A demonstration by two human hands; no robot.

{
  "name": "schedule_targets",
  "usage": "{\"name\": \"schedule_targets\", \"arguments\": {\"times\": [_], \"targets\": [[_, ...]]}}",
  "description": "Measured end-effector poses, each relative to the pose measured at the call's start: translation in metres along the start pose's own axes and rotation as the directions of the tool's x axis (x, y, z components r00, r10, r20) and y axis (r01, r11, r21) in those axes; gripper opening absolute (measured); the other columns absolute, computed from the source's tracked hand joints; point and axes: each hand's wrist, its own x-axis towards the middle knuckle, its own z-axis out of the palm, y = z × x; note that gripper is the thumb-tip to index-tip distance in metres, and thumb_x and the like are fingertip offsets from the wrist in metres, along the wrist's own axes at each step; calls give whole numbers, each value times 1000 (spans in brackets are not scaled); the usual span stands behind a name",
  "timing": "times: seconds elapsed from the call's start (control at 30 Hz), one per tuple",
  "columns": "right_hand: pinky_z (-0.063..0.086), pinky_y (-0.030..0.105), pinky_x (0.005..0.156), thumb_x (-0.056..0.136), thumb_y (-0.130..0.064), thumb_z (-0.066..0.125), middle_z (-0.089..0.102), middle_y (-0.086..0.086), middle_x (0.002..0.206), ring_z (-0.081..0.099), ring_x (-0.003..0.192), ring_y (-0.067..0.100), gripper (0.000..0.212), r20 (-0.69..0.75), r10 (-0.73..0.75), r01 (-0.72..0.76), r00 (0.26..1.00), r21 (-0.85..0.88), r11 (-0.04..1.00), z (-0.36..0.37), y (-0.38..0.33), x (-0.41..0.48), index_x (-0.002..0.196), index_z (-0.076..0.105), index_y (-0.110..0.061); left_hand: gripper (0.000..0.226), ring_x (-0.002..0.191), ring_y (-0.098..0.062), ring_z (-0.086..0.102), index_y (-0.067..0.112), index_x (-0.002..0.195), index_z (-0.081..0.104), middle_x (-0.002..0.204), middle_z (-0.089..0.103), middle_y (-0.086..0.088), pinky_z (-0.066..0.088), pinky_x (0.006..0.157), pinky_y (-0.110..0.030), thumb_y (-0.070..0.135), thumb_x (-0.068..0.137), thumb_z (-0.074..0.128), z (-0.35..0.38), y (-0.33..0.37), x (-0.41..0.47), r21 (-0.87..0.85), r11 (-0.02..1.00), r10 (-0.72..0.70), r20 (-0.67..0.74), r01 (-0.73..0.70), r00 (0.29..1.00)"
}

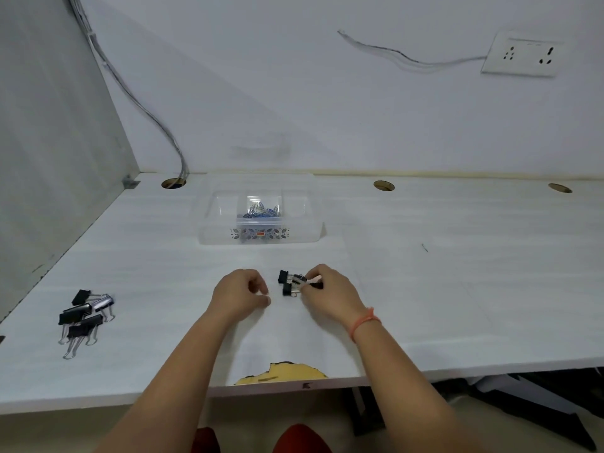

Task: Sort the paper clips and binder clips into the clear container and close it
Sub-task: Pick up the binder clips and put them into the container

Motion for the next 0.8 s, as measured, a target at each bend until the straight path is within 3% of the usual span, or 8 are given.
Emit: {"name": "schedule_targets", "arguments": {"times": [0.1, 0.2, 0.33, 0.43, 0.5, 0.67, 0.73, 0.8], "targets": [[39, 27, 76, 90, -28, 50, 61, -1, 96, 55, 90, 18, 21, 123, -17, 13, 992, 35, 999, -13, -6, 5, 96, 66, -16, 31, 75, -15, 54, 23, 96, 62, 86, 58, 4, 42, 67, -27, 19, 69, 77, 3, 1, -3, -43, 999, 24, 11, -23, 1000], [34, 29, 63, 94, -33, 39, 57, 8, 82, 48, 69, 20, 33, 181, 8, -7, 983, -5, 1000, -14, -8, 8, 77, 57, -12, 42, 74, -14, 53, 26, 104, 62, 92, 59, 3, 44, 68, -27, 22, 66, 80, 7, 6, -4, -65, 997, 37, 18, -35, 999], [29, 25, 51, 93, -35, 40, 51, 6, 66, 35, 50, 17, 35, 86, 172, -191, 981, 351, 917, -20, -5, 10, 69, 52, -11, 42, 80, -11, 53, 27, 99, 65, 97, 58, 3, 37, 61, -18, 35, 61, 81, 15, 21, -3, 26, 993, 116, -2, -115, 993], [24, 19, 42, 88, -19, 48, 51, 4, 61, 31, 44, 13, 22, 114, 264, -271, 958, 658, 702, -23, 1, 9, 71, 60, -12, 40, 87, -14, 54, 24, 96, 65, 96, 55, 3, 33, 60, -20, 37, 61, 80, 25, 34, 0, 91, 986, 142, 2, -142, 990], [22, 17, 38, 85, -12, 54, 48, 3, 57, 29, 41, 11, 15, 145, 302, -293, 942, 793, 534, -25, 5, 9, 73, 63, -11, 27, 90, -18, 56, 23, 88, 65, 93, 53, 2, 34, 63, -22, 30, 65, 76, 31, 38, 2, 119, 984, 135, -4, -133, 991], [36, 13, 36, 88, -34, 62, 48, 0, 54, 39, 36, 8, 33, 387, 278, -371, 879, 922, -110, -20, 14, 18, 65, 53, -12, 15, 83, -17, 55, 22, 81, 58, 92, 60, 0, 34, 58, -19, 22, 72, 70, 29, 29, 0, 116, 982, 152, -34, -147, 988], [42, 13, 38, 80, -41, 71, 47, 0, 60, 44, 42, 10, 39, 407, 291, -357, 866, 910, -209, -15, 13, 21, 64, 51, -12, 18, 75, -12, 53, 22, 86, 57, 91, 62, 1, 35, 57, -18, 20, 73, 70, 23, 25, -4, 41, 988, 152, -60, -150, 986], [44, 15, 37, 74, -42, 76, 46, 1, 56, 44, 45, 11, 42, 391, 315, -329, 865, 915, -233, -11, 10, 23, 61, 50, -11, 20, 66, -11, 51, 21, 94, 60, 86, 61, 1, 37, 57, -22, 21, 77, 70, 16, 21, -9, -157, 983, 84, -84, -97, 993]]}}
